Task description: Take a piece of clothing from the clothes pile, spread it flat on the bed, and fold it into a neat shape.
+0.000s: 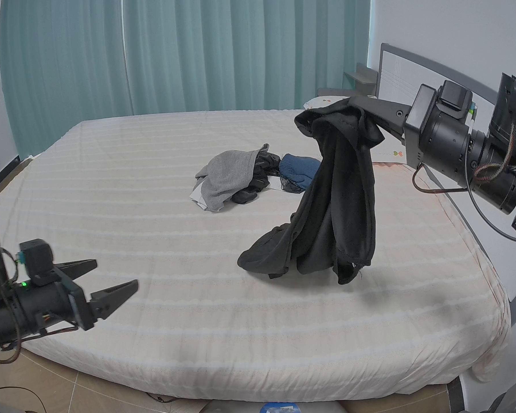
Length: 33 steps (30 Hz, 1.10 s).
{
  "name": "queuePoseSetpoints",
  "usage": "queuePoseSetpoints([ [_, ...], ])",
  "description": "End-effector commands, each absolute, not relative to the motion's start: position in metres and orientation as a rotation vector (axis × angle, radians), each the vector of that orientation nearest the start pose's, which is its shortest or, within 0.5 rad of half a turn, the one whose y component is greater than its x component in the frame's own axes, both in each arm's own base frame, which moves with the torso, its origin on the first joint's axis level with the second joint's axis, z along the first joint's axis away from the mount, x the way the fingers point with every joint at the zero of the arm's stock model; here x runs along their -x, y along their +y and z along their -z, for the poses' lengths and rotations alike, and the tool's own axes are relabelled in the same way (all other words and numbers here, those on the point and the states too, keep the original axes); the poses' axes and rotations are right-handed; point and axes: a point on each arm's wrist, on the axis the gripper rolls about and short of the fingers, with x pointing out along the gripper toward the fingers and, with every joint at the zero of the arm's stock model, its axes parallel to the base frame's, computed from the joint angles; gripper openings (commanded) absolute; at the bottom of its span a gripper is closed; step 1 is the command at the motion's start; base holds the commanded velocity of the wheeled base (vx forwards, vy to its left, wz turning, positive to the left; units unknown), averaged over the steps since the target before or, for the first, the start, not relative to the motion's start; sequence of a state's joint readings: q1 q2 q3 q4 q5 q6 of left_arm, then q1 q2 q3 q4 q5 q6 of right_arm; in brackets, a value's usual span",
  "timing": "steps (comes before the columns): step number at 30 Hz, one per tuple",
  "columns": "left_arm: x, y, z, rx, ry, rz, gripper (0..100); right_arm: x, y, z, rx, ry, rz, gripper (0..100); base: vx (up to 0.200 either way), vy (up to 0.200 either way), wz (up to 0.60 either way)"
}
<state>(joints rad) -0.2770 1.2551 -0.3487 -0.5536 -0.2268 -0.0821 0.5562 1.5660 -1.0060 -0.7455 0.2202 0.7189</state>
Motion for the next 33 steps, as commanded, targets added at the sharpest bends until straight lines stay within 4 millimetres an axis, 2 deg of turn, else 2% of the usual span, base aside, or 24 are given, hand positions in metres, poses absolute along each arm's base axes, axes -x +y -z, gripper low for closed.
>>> queuePoseSetpoints([
  [1, -0.223, -0.138, -0.104, 0.085, 0.544, 0.590, 100, -0.256, 0.172, -0.298, -0.724, 0.059, -0.799, 0, 0.000, 0.000, 0.00],
  [4, -0.229, -0.167, -0.102, 0.156, 0.551, 0.589, 100, -0.256, 0.173, -0.298, -0.722, 0.059, -0.801, 0, 0.000, 0.000, 0.00],
  [7, -0.230, -0.186, -0.098, 0.187, 0.572, 0.596, 100, -0.258, 0.174, -0.298, -0.722, 0.060, -0.799, 0, 0.000, 0.000, 0.00],
  [11, -0.234, -0.204, -0.085, 0.175, 0.600, 0.595, 100, -0.265, 0.176, -0.293, -0.723, 0.070, -0.786, 0, 0.000, 0.000, 0.00],
  [14, -0.249, -0.216, -0.070, 0.164, 0.601, 0.503, 100, -0.265, 0.176, -0.292, -0.724, 0.075, -0.786, 0, 0.000, 0.000, 0.00],
  [24, -0.278, -0.242, -0.036, 0.271, 0.653, 0.419, 100, -0.259, 0.179, -0.300, -0.731, 0.056, -0.813, 0, 0.000, 0.000, 0.00],
  [30, -0.295, -0.253, -0.016, 0.327, 0.670, 0.389, 100, -0.249, 0.183, -0.306, -0.738, 0.046, -0.843, 0, 0.000, 0.000, 0.00],
  [33, -0.297, -0.254, -0.016, 0.357, 0.665, 0.397, 100, -0.245, 0.181, -0.311, -0.741, 0.034, -0.849, 0, 0.000, 0.000, 0.00],
])
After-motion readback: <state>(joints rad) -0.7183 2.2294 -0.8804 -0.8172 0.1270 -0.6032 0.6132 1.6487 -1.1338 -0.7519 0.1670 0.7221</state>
